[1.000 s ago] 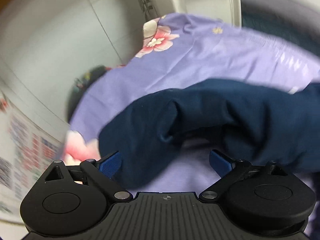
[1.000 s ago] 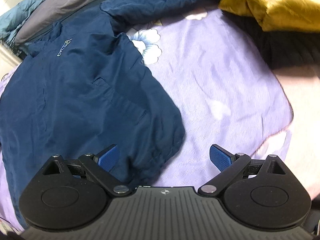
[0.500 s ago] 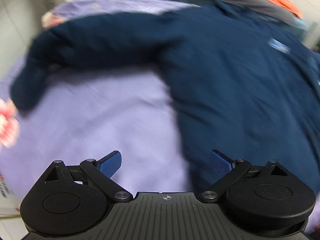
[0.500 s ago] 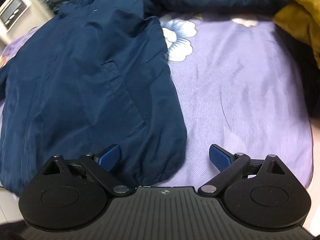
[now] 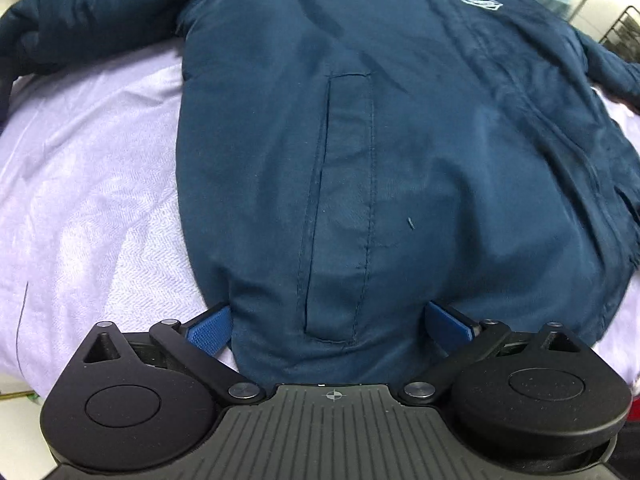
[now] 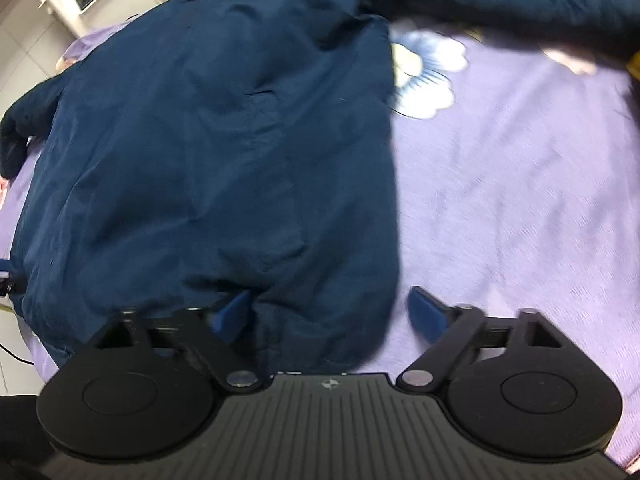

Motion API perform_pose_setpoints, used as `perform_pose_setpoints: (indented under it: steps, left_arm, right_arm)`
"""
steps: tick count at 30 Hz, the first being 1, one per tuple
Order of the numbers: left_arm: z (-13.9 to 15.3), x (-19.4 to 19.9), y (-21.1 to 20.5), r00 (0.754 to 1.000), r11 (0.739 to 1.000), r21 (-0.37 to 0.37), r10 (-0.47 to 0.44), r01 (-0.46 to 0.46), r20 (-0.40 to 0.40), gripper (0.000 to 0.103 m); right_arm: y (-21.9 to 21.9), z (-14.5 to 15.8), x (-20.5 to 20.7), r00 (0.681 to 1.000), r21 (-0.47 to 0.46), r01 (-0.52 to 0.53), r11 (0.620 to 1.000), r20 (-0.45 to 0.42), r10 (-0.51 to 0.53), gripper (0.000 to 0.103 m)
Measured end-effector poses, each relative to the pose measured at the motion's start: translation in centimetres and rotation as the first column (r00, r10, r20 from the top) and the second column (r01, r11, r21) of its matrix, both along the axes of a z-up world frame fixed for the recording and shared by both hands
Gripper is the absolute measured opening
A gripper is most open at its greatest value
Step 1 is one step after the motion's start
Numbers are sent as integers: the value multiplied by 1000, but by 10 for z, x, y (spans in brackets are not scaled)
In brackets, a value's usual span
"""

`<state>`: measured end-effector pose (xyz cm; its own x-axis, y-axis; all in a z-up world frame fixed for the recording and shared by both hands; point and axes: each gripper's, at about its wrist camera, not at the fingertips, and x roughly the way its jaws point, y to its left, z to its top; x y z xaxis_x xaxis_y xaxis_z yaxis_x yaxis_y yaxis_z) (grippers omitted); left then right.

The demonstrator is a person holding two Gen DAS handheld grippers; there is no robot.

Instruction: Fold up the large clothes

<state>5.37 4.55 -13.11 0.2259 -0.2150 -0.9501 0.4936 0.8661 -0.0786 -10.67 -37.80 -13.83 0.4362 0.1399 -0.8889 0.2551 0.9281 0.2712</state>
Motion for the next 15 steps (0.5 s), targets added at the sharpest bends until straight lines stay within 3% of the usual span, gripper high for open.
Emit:
perform_pose_setpoints:
  steps: [2, 4, 6, 8, 12, 15]
  left_arm:
    - [0, 1, -3, 1000, 1000, 12, 10, -10, -4, 103]
    - [1, 1, -6, 1000, 1000, 17, 14, -14, -11, 103]
    - [7, 2, -10, 1000, 999, 35, 10, -10, -5, 103]
    - [18, 7, -11, 1000, 999, 40, 25, -25, 1, 102]
    - [56, 21, 1, 992, 991, -62, 114, -117, -57, 81]
    - [90, 23, 7, 996, 989, -116, 85, -89, -40, 73]
  right_arm:
    - [7, 4, 1, 1000, -21, -2, 1000, 7, 2, 70]
    - [12, 10, -1, 1000, -34, 8, 999, 17, -8, 56]
    - [13, 18, -6, 999, -35, 41, 999, 38, -40, 33]
    - [8, 30, -13, 995, 27, 89, 996, 52, -91, 25]
    - [-5, 67, -31, 980, 203, 145, 968, 104, -168, 20]
    - [-8, 101, -46, 972, 309, 156, 938, 121, -201, 18]
